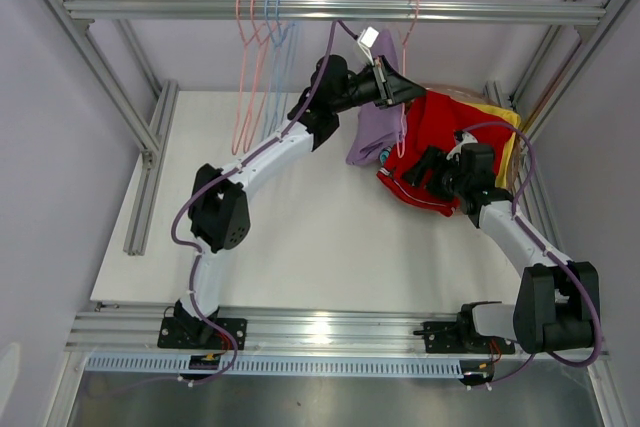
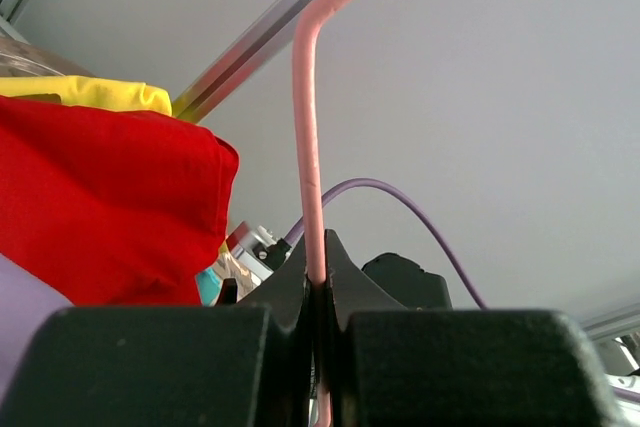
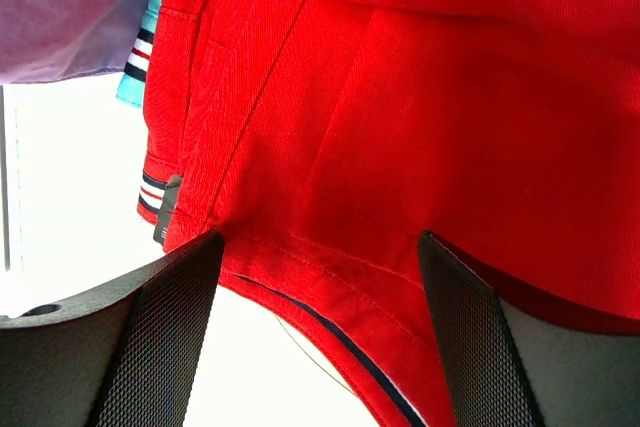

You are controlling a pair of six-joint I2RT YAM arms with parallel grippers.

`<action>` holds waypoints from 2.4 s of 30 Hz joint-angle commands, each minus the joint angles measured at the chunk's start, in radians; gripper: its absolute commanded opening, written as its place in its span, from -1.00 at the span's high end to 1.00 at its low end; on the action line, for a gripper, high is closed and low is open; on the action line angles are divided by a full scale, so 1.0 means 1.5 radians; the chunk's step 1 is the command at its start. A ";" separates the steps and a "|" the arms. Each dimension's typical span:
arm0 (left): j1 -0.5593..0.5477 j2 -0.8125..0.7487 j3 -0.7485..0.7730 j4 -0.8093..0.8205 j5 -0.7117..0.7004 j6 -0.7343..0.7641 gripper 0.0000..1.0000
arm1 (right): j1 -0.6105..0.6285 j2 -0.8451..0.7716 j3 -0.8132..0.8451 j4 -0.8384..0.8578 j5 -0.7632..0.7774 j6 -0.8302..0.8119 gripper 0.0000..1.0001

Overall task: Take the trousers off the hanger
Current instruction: Pick up the hanger from the clothesline, then remove the trousers from the hanger.

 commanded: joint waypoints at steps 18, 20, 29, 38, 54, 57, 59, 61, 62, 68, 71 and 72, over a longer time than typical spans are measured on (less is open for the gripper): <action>-0.003 -0.270 -0.027 -0.087 -0.015 0.197 0.99 | 0.010 -0.029 -0.003 -0.057 0.003 -0.011 -0.67; -0.003 -0.292 -0.069 -0.110 -0.031 0.215 0.99 | 0.009 -0.036 -0.001 -0.062 0.011 -0.015 -0.67; -0.005 -0.442 -0.244 -0.153 -0.130 0.268 0.99 | 0.010 -0.086 0.011 -0.075 0.019 -0.020 -0.63; -0.025 -0.559 -0.352 -0.233 -0.292 0.317 0.99 | 0.092 -0.204 0.023 -0.071 0.042 -0.057 -0.73; -0.025 -0.613 -0.514 -0.356 -0.513 0.266 0.99 | 0.662 -0.262 0.014 0.006 0.506 -0.250 -0.81; -0.024 -0.615 -0.528 -0.351 -0.507 0.270 0.99 | 0.719 -0.215 0.042 0.004 0.576 -0.277 -0.81; -0.024 -0.615 -0.536 -0.350 -0.501 0.265 0.99 | 0.769 -0.171 0.055 0.014 0.614 -0.299 -0.81; -0.025 -0.612 -0.539 -0.350 -0.489 0.262 0.99 | 0.801 -0.140 0.067 0.039 0.675 -0.306 -0.82; -0.025 -0.609 -0.538 -0.354 -0.488 0.260 0.99 | 0.807 -0.113 0.070 0.048 0.692 -0.332 -0.81; -0.025 -0.605 -0.536 -0.363 -0.488 0.258 0.99 | 0.811 -0.045 0.085 0.124 0.721 -0.368 -0.81; -0.025 -0.600 -0.535 -0.365 -0.487 0.258 0.99 | 0.812 -0.026 0.095 0.131 0.716 -0.373 -0.81; -0.025 -0.598 -0.533 -0.365 -0.485 0.257 0.99 | 0.811 -0.017 0.096 0.133 0.714 -0.374 -0.81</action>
